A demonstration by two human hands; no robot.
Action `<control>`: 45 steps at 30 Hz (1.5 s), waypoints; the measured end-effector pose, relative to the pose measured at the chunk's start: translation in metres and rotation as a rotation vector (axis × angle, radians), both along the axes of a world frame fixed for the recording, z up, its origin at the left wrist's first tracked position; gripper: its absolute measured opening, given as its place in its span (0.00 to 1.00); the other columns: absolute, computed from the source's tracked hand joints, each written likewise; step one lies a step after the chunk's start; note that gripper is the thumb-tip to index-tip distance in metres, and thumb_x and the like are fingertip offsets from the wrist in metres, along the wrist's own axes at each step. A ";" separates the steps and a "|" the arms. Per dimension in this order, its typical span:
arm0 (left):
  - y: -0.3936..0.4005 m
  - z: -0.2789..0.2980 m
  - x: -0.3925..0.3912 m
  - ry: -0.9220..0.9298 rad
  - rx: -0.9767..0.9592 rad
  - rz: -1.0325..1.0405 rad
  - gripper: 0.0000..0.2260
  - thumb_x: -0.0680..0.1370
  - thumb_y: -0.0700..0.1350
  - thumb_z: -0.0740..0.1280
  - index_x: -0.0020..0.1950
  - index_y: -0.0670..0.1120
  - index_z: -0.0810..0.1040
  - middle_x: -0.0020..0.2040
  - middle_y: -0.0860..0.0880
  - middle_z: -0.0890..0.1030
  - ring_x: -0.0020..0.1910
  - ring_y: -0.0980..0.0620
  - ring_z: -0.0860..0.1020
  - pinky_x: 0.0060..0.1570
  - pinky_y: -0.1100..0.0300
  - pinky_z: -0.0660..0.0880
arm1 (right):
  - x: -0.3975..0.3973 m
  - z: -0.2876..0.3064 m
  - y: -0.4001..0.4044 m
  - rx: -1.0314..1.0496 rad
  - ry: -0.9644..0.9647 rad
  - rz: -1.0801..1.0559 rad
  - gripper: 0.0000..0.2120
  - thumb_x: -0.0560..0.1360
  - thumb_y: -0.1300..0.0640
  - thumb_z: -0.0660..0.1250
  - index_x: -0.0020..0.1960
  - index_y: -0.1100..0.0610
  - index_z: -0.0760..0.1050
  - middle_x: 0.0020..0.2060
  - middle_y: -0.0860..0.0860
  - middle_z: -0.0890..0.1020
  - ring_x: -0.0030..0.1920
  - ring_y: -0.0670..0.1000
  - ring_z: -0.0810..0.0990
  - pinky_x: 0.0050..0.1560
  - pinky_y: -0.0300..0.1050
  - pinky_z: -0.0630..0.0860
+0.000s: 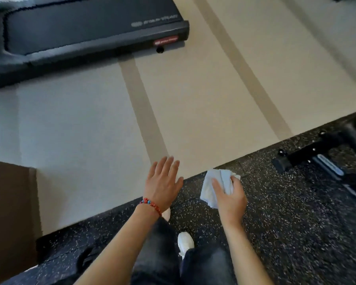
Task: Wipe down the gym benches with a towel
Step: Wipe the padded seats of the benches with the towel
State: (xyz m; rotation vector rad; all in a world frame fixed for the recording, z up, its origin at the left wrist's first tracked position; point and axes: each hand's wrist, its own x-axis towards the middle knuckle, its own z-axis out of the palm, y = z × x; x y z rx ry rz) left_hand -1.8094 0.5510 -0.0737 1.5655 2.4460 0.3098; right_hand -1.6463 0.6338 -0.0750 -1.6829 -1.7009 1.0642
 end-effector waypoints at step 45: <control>0.608 0.012 0.308 0.070 0.035 -0.965 0.23 0.77 0.52 0.53 0.60 0.38 0.78 0.57 0.39 0.80 0.56 0.38 0.79 0.55 0.41 0.73 | 0.314 0.019 0.439 -0.086 0.038 -0.980 0.28 0.70 0.48 0.71 0.64 0.61 0.70 0.56 0.56 0.78 0.52 0.51 0.74 0.56 0.42 0.69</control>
